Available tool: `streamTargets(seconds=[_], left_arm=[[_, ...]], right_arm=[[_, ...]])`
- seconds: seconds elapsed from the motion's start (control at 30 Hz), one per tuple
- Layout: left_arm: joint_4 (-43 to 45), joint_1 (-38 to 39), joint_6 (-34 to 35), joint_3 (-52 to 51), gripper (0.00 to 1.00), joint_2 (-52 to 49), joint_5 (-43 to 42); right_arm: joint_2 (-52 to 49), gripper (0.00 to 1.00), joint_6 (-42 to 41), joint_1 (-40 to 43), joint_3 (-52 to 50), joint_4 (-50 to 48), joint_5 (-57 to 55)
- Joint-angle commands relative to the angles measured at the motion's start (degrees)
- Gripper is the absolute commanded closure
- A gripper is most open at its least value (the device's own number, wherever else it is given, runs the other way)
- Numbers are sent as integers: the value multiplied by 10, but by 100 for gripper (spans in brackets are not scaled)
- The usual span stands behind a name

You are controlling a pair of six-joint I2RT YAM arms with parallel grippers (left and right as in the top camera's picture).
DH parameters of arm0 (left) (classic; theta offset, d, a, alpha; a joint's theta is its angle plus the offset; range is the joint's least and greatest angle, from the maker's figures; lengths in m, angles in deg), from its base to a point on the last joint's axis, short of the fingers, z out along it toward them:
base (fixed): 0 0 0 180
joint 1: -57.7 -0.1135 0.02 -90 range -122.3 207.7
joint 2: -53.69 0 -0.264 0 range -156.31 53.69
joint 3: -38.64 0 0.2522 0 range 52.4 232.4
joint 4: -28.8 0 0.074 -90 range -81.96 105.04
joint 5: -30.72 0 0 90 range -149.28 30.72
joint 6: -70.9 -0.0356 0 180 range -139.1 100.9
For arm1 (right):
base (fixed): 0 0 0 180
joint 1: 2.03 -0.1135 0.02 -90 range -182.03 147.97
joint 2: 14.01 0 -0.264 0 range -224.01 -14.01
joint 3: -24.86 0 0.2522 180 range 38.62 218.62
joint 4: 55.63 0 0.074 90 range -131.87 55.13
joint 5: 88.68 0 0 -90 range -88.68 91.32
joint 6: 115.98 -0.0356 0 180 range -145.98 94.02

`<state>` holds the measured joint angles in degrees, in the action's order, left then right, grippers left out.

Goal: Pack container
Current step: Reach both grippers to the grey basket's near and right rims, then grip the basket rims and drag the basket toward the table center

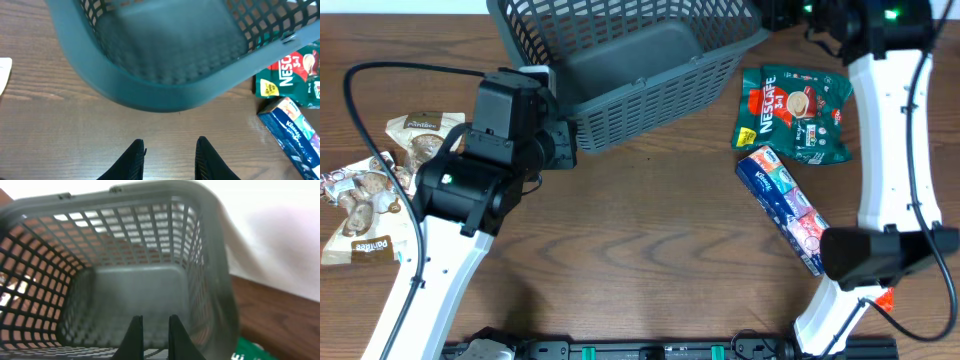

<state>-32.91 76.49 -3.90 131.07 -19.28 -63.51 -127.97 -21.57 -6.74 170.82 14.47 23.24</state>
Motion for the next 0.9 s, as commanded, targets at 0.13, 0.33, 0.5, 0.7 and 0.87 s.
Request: streamTargets(seconds=[0.13,0.33,0.5,0.7,0.87], left_arm=[[0,2,-1,8,76,-8,28],[7,2,-1,8,76,-8,39],[16,2,-1,8,76,-8,39],[22,2,-3,8,76,-8,50],[22,2,-3,8,76,-8,50]], right_arm=[[-51,99,15,-13,7,27,-7],[-67,99,21,-16,7,58,-27],[-68,99,31,-19,7,83,-46],[-68,99,34,-21,7,105,-46],[-68,99,34,-21,7,107,-46]])
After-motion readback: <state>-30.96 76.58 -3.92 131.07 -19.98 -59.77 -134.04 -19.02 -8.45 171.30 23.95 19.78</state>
